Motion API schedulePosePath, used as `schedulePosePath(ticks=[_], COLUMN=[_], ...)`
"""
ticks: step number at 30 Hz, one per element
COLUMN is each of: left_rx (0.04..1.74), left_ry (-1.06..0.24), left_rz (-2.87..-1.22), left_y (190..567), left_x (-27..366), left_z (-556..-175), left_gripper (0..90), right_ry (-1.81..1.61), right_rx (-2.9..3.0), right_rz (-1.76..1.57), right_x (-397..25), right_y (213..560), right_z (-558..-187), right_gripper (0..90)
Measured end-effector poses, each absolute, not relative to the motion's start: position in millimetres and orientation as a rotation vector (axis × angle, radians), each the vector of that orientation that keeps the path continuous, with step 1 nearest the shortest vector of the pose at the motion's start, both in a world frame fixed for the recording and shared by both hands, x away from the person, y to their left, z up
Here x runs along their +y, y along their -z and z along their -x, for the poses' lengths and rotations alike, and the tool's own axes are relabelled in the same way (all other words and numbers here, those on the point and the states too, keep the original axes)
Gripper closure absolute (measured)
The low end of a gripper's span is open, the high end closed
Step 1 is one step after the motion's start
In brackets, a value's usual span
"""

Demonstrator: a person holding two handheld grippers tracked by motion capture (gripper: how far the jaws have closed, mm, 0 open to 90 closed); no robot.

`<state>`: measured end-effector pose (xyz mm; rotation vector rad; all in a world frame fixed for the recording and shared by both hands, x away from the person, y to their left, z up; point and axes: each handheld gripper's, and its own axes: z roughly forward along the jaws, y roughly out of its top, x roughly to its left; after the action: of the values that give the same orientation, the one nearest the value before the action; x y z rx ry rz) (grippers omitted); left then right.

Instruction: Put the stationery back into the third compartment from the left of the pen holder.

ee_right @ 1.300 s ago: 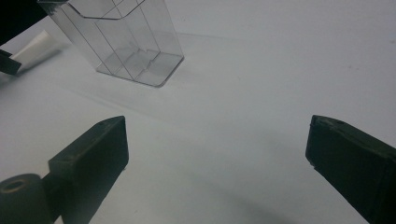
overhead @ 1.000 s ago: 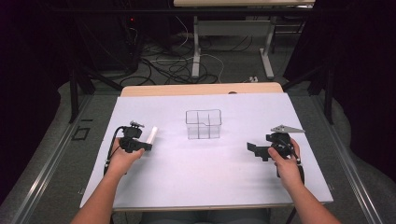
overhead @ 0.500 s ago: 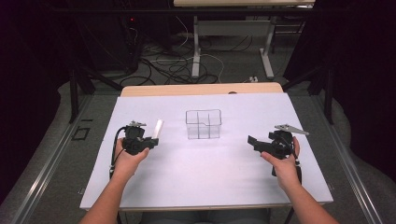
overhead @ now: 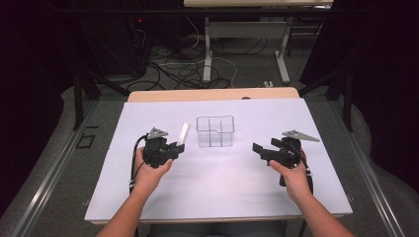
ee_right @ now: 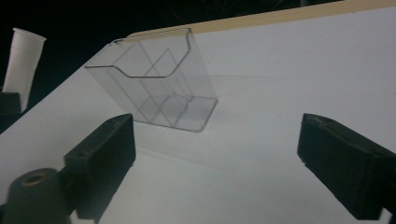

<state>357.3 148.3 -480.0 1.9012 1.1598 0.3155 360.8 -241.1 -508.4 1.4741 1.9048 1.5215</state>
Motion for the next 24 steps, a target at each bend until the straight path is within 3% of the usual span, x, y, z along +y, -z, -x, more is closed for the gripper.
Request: schedulePosePath(ticks=[17, 24], left_rx=[1.083, 1.076], left_ry=[-0.257, -0.160], left_rz=[-1.883, -1.846], left_y=[484.5, 489.0], left_x=[114.4, 107.9], left_z=[-337.3, -334.1], left_gripper=[71.1, 71.1], right_ry=[-1.714, -1.773], right_rx=[1.967, 1.979], right_rz=[-1.532, -1.581], right_x=[-198.8, -183.7], right_y=[504.6, 505.9], right_z=[-356.6, -354.7], right_gripper=[29.1, 32.7])
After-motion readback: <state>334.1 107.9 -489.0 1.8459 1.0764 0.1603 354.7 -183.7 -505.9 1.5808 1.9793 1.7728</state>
